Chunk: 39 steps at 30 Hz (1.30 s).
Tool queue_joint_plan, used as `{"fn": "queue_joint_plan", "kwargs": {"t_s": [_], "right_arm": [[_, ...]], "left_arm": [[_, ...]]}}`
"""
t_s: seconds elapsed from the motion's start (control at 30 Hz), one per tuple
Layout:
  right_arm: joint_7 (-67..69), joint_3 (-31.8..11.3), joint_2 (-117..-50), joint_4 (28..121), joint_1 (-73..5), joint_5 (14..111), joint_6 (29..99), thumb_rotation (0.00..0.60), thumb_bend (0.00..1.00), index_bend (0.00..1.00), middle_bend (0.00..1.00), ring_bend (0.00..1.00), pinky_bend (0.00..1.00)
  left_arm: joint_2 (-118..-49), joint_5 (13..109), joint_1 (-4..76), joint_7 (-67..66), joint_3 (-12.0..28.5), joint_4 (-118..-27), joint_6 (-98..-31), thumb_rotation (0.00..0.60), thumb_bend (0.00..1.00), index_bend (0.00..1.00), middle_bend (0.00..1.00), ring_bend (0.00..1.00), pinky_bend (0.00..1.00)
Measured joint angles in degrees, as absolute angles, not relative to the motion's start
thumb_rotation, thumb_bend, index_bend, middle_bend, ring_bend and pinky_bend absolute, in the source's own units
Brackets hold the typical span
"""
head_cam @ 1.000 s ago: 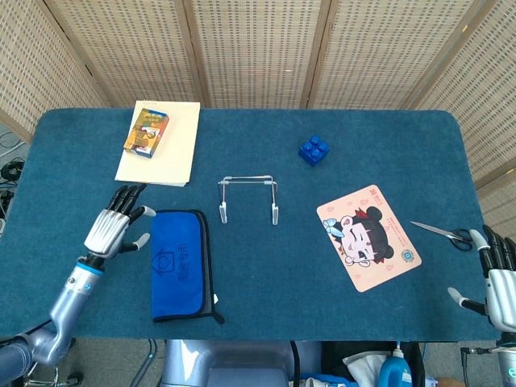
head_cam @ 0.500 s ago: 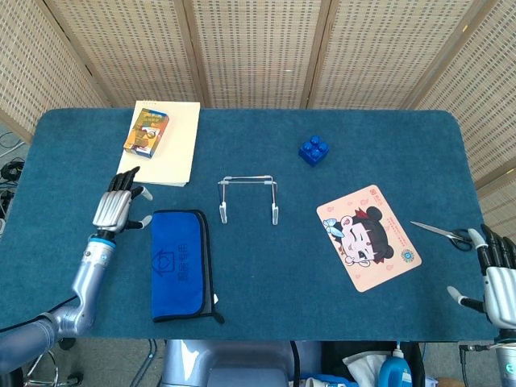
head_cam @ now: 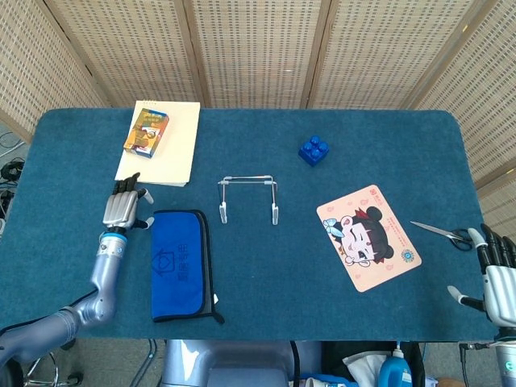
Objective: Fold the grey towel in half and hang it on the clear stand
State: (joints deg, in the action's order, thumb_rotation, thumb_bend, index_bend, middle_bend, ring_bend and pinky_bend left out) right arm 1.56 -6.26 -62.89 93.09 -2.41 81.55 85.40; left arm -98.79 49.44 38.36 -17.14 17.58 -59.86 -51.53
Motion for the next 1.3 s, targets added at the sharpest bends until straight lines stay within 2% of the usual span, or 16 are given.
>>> {"fn": "queue_joint_plan", "kwargs": {"t_s": [0.4, 0.83, 1.3], "right_arm": [[1.68, -6.38, -62.87, 92.95, -2.6, 81.03, 84.93, 0.6, 0.0, 0.0, 0.0, 0.0, 0.0], [2.16, -6.37, -62.66, 92.99, -2.61, 80.92, 84.8, 0.6, 0.0, 0.0, 0.0, 0.0, 0.0], [2.71, -6.37, -62.47, 92.85, -2.75, 80.65, 84.34, 0.6, 0.0, 0.0, 0.0, 0.0, 0.0]], "left_arm": [[-99.23, 47.73, 39.34, -16.82, 18.61, -60.98, -50.56, 0.6, 0.28, 0.44, 0.0, 0.0, 0.0], [-92.22, 38.76, 39.72, -22.39, 19.82, -72.03, -50.07, 0.6, 0.31, 0.42, 0.0, 0.0, 0.0], [-97.41, 35.14, 42.2, -24.1, 18.79, -67.6, -52.2, 0.6, 0.32, 0.41, 0.0, 0.0, 0.0]]}}
